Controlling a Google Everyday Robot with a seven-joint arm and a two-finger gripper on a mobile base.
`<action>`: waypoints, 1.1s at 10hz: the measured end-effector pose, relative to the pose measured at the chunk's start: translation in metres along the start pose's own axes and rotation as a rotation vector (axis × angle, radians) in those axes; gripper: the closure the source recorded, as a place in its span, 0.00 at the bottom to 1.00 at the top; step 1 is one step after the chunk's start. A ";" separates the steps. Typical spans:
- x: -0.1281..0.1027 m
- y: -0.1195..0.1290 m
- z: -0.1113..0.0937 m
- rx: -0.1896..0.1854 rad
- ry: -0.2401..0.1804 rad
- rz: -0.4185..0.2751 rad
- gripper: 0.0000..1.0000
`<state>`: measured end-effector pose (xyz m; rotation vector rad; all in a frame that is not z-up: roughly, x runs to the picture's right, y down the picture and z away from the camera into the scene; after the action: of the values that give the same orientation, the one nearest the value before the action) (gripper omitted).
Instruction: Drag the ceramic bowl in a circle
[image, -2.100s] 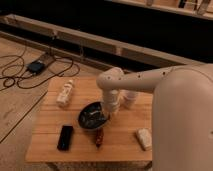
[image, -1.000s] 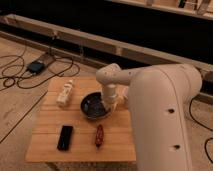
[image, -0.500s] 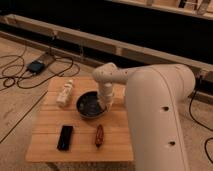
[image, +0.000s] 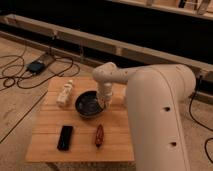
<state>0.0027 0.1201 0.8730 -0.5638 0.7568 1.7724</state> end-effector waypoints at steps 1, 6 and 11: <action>0.000 0.000 0.001 -0.001 0.000 -0.002 0.20; 0.000 0.000 -0.010 0.001 -0.010 -0.046 0.20; -0.011 -0.007 -0.055 -0.026 -0.065 -0.123 0.20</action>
<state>0.0132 0.0744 0.8413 -0.5559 0.6417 1.6803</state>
